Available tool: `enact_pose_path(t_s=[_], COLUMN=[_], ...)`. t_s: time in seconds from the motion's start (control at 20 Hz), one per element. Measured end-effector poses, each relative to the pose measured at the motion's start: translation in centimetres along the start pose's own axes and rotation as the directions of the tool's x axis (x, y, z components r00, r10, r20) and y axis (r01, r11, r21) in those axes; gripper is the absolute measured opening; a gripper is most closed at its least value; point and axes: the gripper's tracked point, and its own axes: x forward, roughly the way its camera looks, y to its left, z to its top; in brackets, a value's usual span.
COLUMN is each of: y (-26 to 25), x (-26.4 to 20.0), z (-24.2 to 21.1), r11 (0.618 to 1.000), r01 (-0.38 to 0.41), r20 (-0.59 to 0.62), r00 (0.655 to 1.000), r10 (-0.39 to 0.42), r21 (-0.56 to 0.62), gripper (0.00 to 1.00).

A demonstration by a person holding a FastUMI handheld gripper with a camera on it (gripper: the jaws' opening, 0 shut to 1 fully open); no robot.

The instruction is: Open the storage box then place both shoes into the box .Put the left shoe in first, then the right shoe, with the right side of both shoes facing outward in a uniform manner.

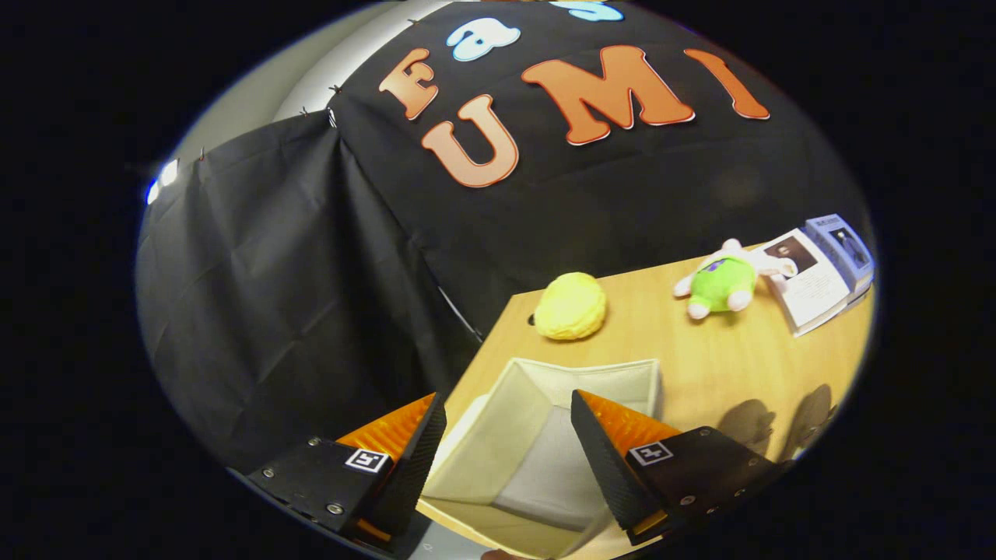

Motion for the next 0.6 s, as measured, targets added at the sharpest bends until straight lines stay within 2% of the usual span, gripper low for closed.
enact_pose_path(t_s=[0.3, 0.5, 0.6], y=[-9.5, -15.6, -17.4], x=[-4.6, -6.3, -6.8], z=[-3.6, -6.5, -8.1], r11=[0.984, 0.952, 0.938], r01=[0.165, 0.291, 0.327], r20=[-0.022, -0.036, -0.054], r00=[0.986, 0.955, 0.941], r10=[-0.167, -0.296, -0.335], r21=[-0.073, -0.098, -0.114], gripper=[0.97, 0.97, 0.96])
